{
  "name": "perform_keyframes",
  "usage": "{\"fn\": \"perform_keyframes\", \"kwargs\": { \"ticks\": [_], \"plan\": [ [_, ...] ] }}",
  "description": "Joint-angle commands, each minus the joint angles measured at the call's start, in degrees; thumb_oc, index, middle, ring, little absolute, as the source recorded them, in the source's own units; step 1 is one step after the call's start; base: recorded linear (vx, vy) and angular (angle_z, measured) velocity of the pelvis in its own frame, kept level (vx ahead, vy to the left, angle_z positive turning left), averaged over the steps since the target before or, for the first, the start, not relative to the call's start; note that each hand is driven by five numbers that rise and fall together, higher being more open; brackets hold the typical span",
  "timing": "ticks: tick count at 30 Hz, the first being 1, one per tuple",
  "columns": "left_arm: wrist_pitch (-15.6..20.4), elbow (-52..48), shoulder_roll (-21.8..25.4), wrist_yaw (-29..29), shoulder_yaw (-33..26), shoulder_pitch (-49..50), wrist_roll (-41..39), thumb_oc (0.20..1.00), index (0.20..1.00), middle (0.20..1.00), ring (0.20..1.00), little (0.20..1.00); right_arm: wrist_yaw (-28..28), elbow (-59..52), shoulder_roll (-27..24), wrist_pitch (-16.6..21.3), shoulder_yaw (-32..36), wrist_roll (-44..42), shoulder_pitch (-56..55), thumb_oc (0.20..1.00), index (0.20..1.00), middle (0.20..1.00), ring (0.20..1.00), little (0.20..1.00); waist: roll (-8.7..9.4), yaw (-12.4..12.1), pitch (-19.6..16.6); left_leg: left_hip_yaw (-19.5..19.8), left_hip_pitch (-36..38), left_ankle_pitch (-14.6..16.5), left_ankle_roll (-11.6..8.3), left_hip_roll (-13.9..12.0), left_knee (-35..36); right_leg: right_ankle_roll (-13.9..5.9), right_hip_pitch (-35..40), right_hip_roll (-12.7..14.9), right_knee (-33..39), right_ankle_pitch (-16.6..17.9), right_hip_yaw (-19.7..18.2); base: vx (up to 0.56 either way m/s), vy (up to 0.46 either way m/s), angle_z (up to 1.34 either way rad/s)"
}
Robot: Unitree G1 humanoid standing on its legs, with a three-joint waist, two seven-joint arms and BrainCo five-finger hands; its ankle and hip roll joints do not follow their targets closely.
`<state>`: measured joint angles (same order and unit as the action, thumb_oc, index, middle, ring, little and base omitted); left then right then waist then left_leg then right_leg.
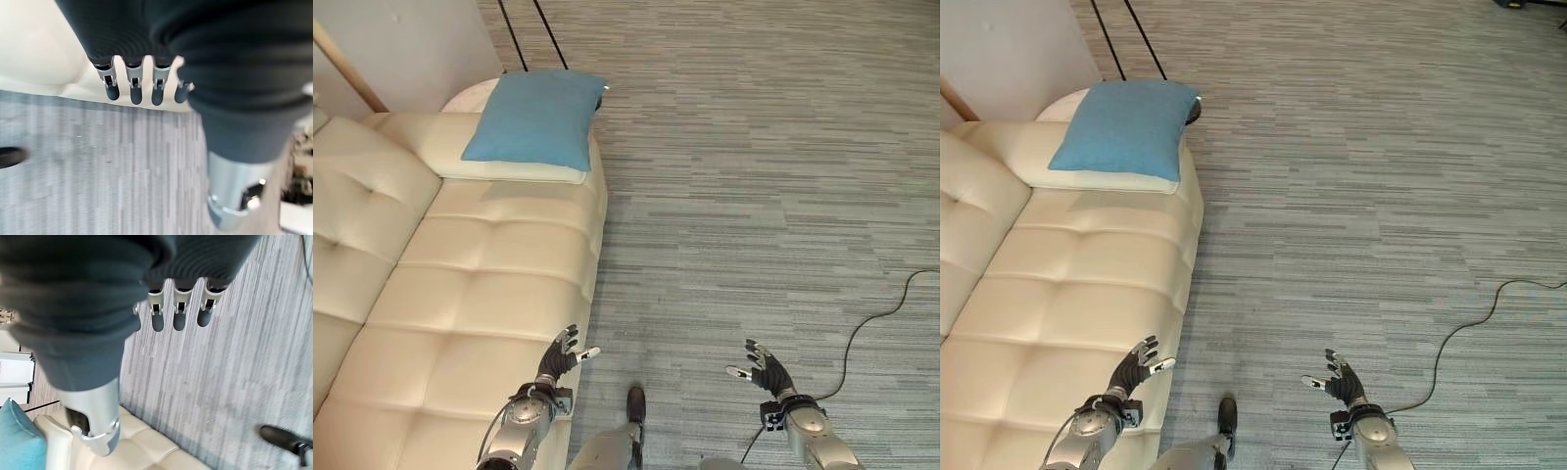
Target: Pick up all the scattered cushions and arrange them neatly on the sofa.
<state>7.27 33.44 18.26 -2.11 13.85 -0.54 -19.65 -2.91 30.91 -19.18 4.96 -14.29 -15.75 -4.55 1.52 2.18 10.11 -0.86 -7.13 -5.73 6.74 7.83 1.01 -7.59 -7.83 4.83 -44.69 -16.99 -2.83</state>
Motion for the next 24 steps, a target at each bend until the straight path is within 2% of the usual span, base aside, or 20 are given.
{"fn": "perform_keyframes", "kwargs": {
  "ticks": [1, 2, 3, 4, 6, 8, 11, 13, 14, 16, 19, 20, 21, 22, 23, 24],
  "plan": [
    [1.91, -4.14, 0.98, 0.68, 0.15, -0.01, 0.15, 1.000, 1.000, 1.000, 1.000, 1.000, 0.35, -1.52, -0.80, 2.34, 2.74, -0.32, 2.55, 1.000, 1.000, 1.000, 1.000, 1.000, -1.64, 0.01, 1.31, -1.68, 2.43, 9.89, -4.13, -6.69, -3.36, -0.20, -2.05, 1.01, 14.01, 15.03, 1.74, 0.35, 0.043, 0.12],
    [1.92, -4.59, 0.78, 0.84, 0.53, -0.71, -0.10, 1.000, 1.000, 1.000, 1.000, 1.000, 0.22, -1.01, -0.70, 2.50, 3.10, -0.79, 2.77, 1.000, 1.000, 1.000, 1.000, 1.000, -2.13, 1.39, 1.97, -1.58, 5.04, 11.39, -4.51, -6.82, -2.12, 0.64, -5.48, 0.32, 18.82, 12.66, 4.41, 0.48, 0.022, 0.08],
    [1.96, -4.86, 0.85, 0.94, 0.63, -0.89, -0.12, 1.000, 1.000, 1.000, 1.000, 1.000, 0.17, -1.18, -0.79, 2.55, 3.24, -0.90, 2.81, 1.000, 1.000, 1.000, 1.000, 1.000, -2.03, 2.02, 2.26, -1.60, 6.46, 12.27, -4.84, -6.66, -1.65, 0.88, -6.37, 0.33, 22.25, 12.32, 5.79, 0.38, -0.014, 0.24],
    [1.95, -4.86, 0.84, 0.94, 0.63, -0.87, -0.12, 1.000, 1.000, 1.000, 1.000, 1.000, 0.17, -1.19, -0.81, 2.55, 3.23, -0.90, 2.79, 1.000, 1.000, 1.000, 1.000, 1.000, -2.11, 2.15, 2.47, -1.46, 6.77, 12.37, -4.88, -6.74, -1.60, 0.91, -5.99, 0.29, 22.33, 12.20, 5.96, 0.27, -0.062, 0.09],
    [1.95, -5.23, 1.02, 0.88, 0.59, -1.25, -0.19, 1.000, 1.000, 1.000, 1.000, 1.000, -0.03, -1.42, -0.95, 2.51, 3.12, -1.00, 2.80, 1.000, 1.000, 1.000, 1.000, 1.000, -1.58, 3.11, 2.91, -1.71, 10.38, 14.81, -5.58, -6.61, -0.59, 0.80, -8.33, 0.62, 32.83, 14.26, 9.05, 0.41, -0.119, 0.17],
    [2.35, -5.66, 1.10, 0.77, 0.11, -1.71, 0.02, 1.000, 1.000, 1.000, 1.000, 1.000, -0.08, -1.52, -0.98, 2.18, 3.07, -0.32, 2.49, 1.000, 1.000, 1.000, 1.000, 1.000, -1.17, 4.26, 2.92, -1.53, 14.03, 17.13, -6.90, -6.78, 0.22, -0.62, -10.62, 0.86, 44.30, 17.68, 11.70, 0.55, -0.173, 0.03],
    [2.73, -5.25, 0.81, 0.72, 0.04, -2.22, 0.47, 1.000, 1.000, 1.000, 1.000, 1.000, -0.37, -1.44, -1.07, 2.01, 3.34, 0.49, 2.44, 1.000, 1.000, 1.000, 1.000, 1.000, -1.48, 4.75, 2.78, -1.25, 16.55, 18.54, -7.48, -7.54, 0.65, -1.07, -11.52, 1.09, 45.99, 19.34, 13.23, 0.42, -0.145, 0.19],
    [2.67, -5.45, 0.49, 1.52, 0.38, -1.90, 1.01, 1.000, 1.000, 1.000, 1.000, 1.000, 0.14, -2.13, -1.47, 2.35, 3.60, 0.31, 1.32, 1.000, 1.000, 1.000, 1.000, 1.000, -1.51, 5.30, 1.31, -0.97, 18.78, 19.66, -8.20, -7.95, 0.13, -0.18, -9.45, 1.14, 46.54, 20.85, 12.79, 0.52, -0.188, 0.43],
    [2.65, -5.46, 0.31, 1.30, 0.76, -1.65, 0.94, 1.000, 1.000, 1.000, 1.000, 1.000, 0.38, -2.46, -1.48, 2.59, 3.72, -0.02, 0.60, 1.000, 1.000, 1.000, 1.000, 1.000, -1.67, 5.59, 0.86, -0.68, 19.02, 19.08, -8.82, -8.86, -1.81, 0.88, -8.97, 0.78, 45.08, 21.28, 12.24, 0.55, -0.251, 0.36],
    [2.56, -5.86, -0.18, 1.55, 0.99, -1.25, 0.05, 1.000, 1.000, 1.000, 1.000, 1.000, 0.64, -2.48, -1.78, 2.82, 3.89, -0.59, 0.38, 1.000, 1.000, 1.000, 1.000, 1.000, -2.26, 5.72, 0.28, -0.05, 17.53, 15.19, -10.83, -10.94, -7.99, 2.26, -7.98, -0.44, 43.03, 20.24, 11.68, 0.43, -0.263, 0.28],
    [1.95, -5.29, -0.81, 1.45, 2.01, -1.79, -1.03, 1.000, 1.000, 1.000, 1.000, 1.000, 0.66, -2.46, -2.58, 3.63, 3.80, -2.39, 0.04, 1.000, 1.000, 1.000, 1.000, 1.000, -2.28, 5.25, 0.39, 1.54, 12.26, 6.57, -11.88, -12.44, -23.20, 5.96, -4.00, -3.17, 41.94, 16.98, 9.71, 0.44, -0.294, 0.22],
    [1.89, -5.11, -0.67, 1.59, 2.30, -1.77, -1.03, 1.000, 1.000, 1.000, 1.000, 1.000, 0.97, -2.73, -3.02, 3.66, 3.71, -3.23, -0.21, 1.000, 1.000, 1.000, 1.000, 1.000, -1.26, 4.74, 0.37, 2.60, 9.55, 3.26, -11.48, -11.52, -30.92, 7.35, -1.72, -3.66, 41.97, 15.35, 8.52, 0.52, -0.309, -0.25],
    [1.80, -4.44, -0.66, 1.51, 2.31, -1.93, -0.90, 1.000, 1.000, 1.000, 1.000, 1.000, 0.93, -2.51, -3.26, 3.57, 3.75, -3.50, -0.15, 1.000, 1.000, 1.000, 1.000, 1.000, -0.75, 4.31, 0.40, 2.62, 8.18, 2.61, -11.34, -11.42, -33.39, 7.88, -0.39, -3.63, 42.10, 14.41, 7.91, 0.50, -0.265, -0.26],
    [1.80, -4.29, -0.68, 1.46, 2.22, -2.06, -1.14, 1.000, 1.000, 1.000, 1.000, 1.000, 0.92, -2.10, -3.44, 3.27, 3.77, -3.61, -0.01, 1.000, 1.000, 1.000, 1.000, 1.000, -0.27, 3.82, 0.61, 1.96, 6.73, 3.21, -10.93, -11.78, -35.06, 8.11, 0.82, -3.47, 41.99, 13.77, 7.36, 0.54, -0.198, -0.31],
    [1.60, -3.69, -0.91, 0.94, 1.91, -2.40, -1.58, 1.000, 1.000, 1.000, 1.000, 1.000, 0.63, -2.24, -3.98, 3.16, 4.07, -3.88, 0.07, 1.000, 1.000, 1.000, 1.000, 1.000, 1.10, 2.92, 0.67, 0.04, 2.52, 6.12, -9.79, -12.06, -33.31, 8.02, 3.22, -2.36, 42.30, 12.28, 7.03, 0.62, -0.132, -0.23],
    [1.61, -3.39, -1.29, 0.55, 1.77, -2.16, -1.61, 1.000, 1.000, 1.000, 1.000, 1.000, 0.54, -2.65, -4.41, 3.30, 4.59, -4.17, 0.00, 1.000, 1.000, 1.000, 1.000, 1.000, 1.37, 2.08, 0.81, -1.70, 0.22, 9.78, -9.21, -11.67, -27.91, 7.25, 5.24, -1.96, 42.78, 11.30, 6.63, 0.60, -0.060, -0.19]
  ]
}}
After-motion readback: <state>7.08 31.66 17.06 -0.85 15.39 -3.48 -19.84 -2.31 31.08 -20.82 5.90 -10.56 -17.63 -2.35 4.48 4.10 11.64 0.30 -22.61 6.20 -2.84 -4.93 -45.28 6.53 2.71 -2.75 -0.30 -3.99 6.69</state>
